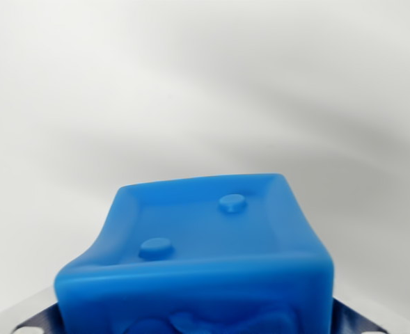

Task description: Stack cube

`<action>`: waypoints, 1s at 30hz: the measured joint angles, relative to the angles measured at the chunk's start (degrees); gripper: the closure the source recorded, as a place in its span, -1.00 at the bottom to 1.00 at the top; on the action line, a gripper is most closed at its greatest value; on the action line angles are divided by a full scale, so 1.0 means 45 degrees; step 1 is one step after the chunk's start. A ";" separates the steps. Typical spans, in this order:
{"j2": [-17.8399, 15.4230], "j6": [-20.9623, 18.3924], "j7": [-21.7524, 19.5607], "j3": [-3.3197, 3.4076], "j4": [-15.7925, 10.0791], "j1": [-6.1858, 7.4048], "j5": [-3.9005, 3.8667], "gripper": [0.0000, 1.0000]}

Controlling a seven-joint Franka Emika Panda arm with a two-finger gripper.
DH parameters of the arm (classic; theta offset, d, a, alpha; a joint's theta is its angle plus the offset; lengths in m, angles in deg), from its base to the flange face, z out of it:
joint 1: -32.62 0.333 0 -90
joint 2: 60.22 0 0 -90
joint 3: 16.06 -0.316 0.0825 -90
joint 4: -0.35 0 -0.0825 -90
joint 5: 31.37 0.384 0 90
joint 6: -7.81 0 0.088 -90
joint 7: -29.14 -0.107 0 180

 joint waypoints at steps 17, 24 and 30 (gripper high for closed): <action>-0.0486 -0.0021 0.0484 0.0266 -0.0443 -0.0547 0.0146 1.00; -0.0676 -0.0049 0.0699 0.0402 -0.0608 -0.0770 0.0202 1.00; -0.0840 -0.0097 0.0882 0.0543 -0.0722 -0.0956 0.0246 1.00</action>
